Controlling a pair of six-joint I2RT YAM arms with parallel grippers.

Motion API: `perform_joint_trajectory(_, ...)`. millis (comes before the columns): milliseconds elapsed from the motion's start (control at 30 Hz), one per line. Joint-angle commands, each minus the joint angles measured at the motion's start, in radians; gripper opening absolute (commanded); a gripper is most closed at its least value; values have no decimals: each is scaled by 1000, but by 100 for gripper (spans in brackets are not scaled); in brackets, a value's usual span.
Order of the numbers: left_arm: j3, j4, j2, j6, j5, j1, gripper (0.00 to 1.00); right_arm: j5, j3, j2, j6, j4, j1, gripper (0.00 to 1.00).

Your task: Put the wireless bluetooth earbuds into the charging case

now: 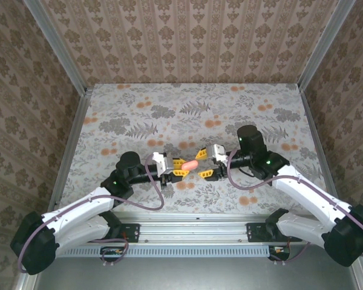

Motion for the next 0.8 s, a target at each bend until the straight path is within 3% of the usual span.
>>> perform_joint_trajectory(0,22,20,-14,-14,28,-5,3,-79,46,29,-37,-20,2,53)
perform_joint_trajectory(367,29,14,-13,-13,26,-10,3,-122,87,108,-64,-30,15,40)
perform_joint_trajectory(600,32,12,-15,-10,22,-13,4,-111,95,117,-83,-38,18,23)
perform_joint_trajectory(767,29,2,-22,-6,9,-14,5,-97,90,106,-89,-40,18,21)
